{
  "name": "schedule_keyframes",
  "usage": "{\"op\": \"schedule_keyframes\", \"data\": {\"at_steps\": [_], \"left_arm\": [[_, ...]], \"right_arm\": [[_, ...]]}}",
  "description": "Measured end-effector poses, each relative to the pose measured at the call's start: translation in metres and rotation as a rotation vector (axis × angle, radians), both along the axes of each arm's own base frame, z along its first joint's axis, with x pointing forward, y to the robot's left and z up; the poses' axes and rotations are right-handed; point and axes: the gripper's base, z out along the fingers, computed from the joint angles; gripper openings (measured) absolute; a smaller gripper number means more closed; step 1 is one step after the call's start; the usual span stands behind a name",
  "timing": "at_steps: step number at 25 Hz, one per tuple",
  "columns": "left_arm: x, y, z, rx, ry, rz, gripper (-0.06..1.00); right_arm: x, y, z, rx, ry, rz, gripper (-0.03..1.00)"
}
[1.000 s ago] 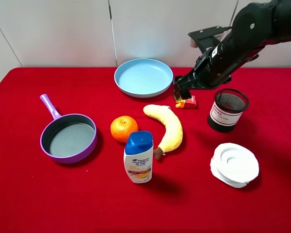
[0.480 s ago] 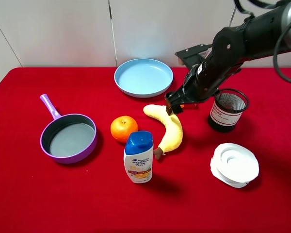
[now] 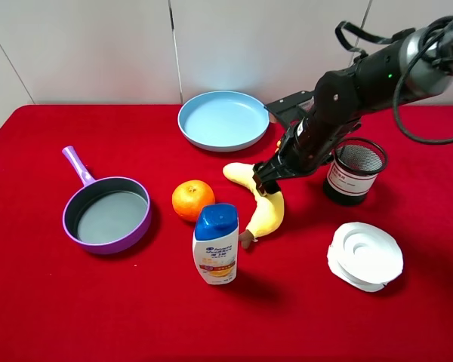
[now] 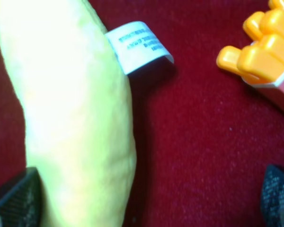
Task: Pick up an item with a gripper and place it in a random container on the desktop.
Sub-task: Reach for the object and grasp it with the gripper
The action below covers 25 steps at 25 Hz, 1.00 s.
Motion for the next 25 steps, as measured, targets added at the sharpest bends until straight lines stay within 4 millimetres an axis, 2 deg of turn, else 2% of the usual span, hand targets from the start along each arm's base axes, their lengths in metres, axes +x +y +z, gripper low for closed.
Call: {"op": "schedule_keyframes", "data": {"at_steps": [12,25], "left_arm": [[0.000,0.000,0.000,0.000,0.000,0.000,0.99],[0.000,0.000,0.000,0.000,0.000,0.000,0.99]], "right_arm": [[0.003,0.002,-0.017,0.002,0.013,-0.016,0.69],[0.002,0.004,-0.021,0.042,0.046,-0.074,0.69]]}}
